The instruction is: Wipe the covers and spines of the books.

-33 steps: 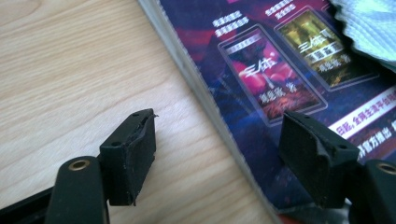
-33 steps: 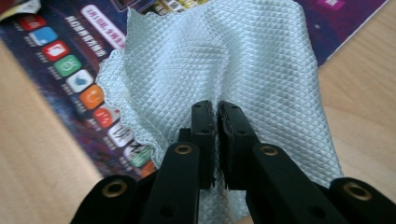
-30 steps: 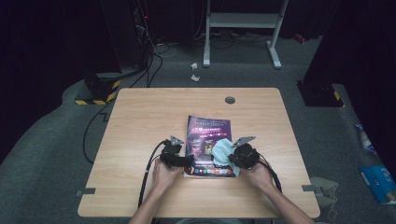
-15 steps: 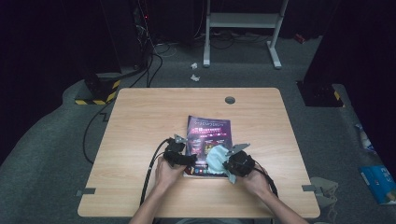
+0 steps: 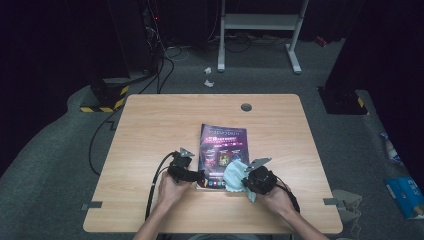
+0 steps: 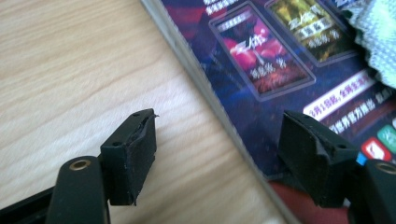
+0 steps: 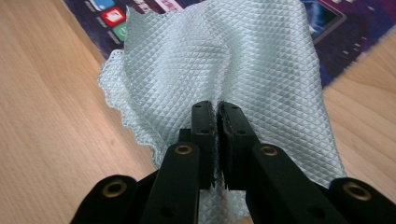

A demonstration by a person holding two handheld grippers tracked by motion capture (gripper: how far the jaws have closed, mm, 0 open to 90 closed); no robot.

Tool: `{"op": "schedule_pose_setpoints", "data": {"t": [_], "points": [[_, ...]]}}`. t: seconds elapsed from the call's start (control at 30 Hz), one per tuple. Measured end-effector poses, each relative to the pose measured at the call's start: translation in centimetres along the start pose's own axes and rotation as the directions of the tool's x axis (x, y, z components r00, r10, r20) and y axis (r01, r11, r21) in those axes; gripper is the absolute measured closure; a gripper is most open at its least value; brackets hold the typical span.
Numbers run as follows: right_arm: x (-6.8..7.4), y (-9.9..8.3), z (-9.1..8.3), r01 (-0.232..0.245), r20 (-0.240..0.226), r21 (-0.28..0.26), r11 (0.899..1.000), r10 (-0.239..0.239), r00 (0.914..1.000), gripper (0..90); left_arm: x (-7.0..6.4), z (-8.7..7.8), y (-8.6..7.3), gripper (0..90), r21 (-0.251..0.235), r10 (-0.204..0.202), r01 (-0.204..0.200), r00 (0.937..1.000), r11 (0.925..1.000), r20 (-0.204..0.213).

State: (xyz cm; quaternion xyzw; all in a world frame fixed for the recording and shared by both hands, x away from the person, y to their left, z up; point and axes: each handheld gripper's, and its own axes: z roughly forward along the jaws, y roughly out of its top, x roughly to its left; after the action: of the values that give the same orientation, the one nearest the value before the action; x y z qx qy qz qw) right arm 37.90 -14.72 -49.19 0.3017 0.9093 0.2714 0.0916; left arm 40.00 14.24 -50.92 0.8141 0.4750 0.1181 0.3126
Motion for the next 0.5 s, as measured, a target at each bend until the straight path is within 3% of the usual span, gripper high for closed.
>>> {"op": "schedule_pose_setpoints", "data": {"t": [0.17, 0.27, 0.37, 0.4, 0.5], "points": [[2.2, 2.9, 1.9, 0.052, -0.059, 0.003, 0.999, -0.052, 0.9969, 84.5, 0.3, -0.6, -0.4, 27.4, 0.02, -0.004, 0.004, 1.0, 0.9998, 0.003], [3.1, 4.0, 2.6, 0.074, -0.071, 0.006, 0.997, -0.073, 0.9948, 83.5, 0.4, -0.8, -0.7, 27.4, 0.021, -0.009, 0.009, 0.9999, 0.9997, 0.006], [3.4, 4.6, 2.8, 0.069, -0.086, 0.001, 0.998, -0.069, 0.9939, 72.3, 0.4, -0.9, -0.8, 27.4, 0.022, -0.006, 0.006, 1.0, 0.9997, 0.006], [3.4, 4.6, 2.8, 0.069, -0.086, 0.001, 0.998, -0.069, 0.9939, 72.3, 0.4, -0.9, -0.8, 27.4, 0.022, -0.006, 0.006, 1.0, 0.9997, 0.006], [3.3, 5.1, 1.9, 0.042, -0.072, -0.05, 0.998, -0.046, 0.9964, 60.9, 0.4, -0.9, -0.8, 27.4, 0.025, -0.004, 0.004, 1.0, 0.9997, 0.006]]}}
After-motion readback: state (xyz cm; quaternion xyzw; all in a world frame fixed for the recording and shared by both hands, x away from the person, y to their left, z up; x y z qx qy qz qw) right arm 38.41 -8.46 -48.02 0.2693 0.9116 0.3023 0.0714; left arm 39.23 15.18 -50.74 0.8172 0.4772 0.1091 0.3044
